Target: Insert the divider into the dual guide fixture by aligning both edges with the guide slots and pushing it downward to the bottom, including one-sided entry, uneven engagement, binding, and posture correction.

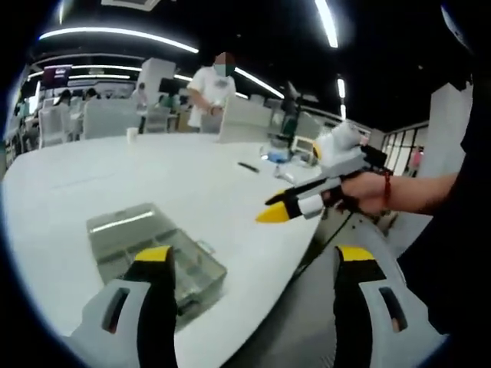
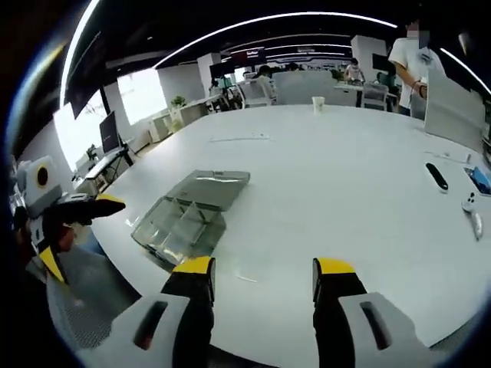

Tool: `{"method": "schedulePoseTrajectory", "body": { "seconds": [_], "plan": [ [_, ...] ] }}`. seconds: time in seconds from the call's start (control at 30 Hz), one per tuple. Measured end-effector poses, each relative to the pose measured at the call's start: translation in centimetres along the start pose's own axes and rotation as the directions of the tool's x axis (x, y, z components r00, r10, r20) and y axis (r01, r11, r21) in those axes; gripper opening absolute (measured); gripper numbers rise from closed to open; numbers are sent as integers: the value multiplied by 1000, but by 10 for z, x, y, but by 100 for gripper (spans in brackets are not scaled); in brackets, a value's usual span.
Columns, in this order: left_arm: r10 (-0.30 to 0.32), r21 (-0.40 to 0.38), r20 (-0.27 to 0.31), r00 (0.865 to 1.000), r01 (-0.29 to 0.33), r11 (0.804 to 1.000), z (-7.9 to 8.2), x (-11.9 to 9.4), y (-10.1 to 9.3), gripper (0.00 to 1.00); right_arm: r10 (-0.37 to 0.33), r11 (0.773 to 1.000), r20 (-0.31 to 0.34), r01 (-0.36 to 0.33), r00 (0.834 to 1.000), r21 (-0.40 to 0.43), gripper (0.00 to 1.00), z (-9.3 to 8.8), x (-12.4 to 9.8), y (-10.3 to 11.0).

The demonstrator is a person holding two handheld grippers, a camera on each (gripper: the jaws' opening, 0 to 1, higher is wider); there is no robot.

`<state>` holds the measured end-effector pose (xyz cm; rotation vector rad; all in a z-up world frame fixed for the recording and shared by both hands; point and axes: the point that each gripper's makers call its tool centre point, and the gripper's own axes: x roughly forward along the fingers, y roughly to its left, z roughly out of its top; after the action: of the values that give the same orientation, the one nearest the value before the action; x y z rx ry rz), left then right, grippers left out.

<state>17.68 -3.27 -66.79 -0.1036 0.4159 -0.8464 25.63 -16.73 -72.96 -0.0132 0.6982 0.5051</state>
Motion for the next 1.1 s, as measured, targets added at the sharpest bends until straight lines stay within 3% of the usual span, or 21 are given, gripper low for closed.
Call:
{"method": "schedulePoseTrajectory", "body": {
  "seconds": [0.33, 0.57, 0.73, 1.0, 1.1],
  "plan": [
    [19, -9, -25, 1000, -19, 1000, -5, 1, 1, 82, -42, 999, -33, 43, 999, 30, 48, -12, 5, -32],
    [46, -23, -41, 998, -47, 999, -10, -1, 0, 83, -45, 998, -67, 47, 997, 31, 46, -18, 12, -44],
    [54, -20, -46, 997, -55, 998, -5, -1, 5, 83, -41, 999, -73, 43, 996, 32, 46, -19, 16, -50],
    [43, -29, -57, 997, -45, 999, -8, 8, -4, 82, -69, 997, -118, 72, 991, 19, 46, -24, 19, -69],
    [47, -38, -49, 998, -49, 998, -8, 11, -9, 82, -67, 996, -131, 74, 989, 50, 45, -26, 19, -68]
  ]
}}
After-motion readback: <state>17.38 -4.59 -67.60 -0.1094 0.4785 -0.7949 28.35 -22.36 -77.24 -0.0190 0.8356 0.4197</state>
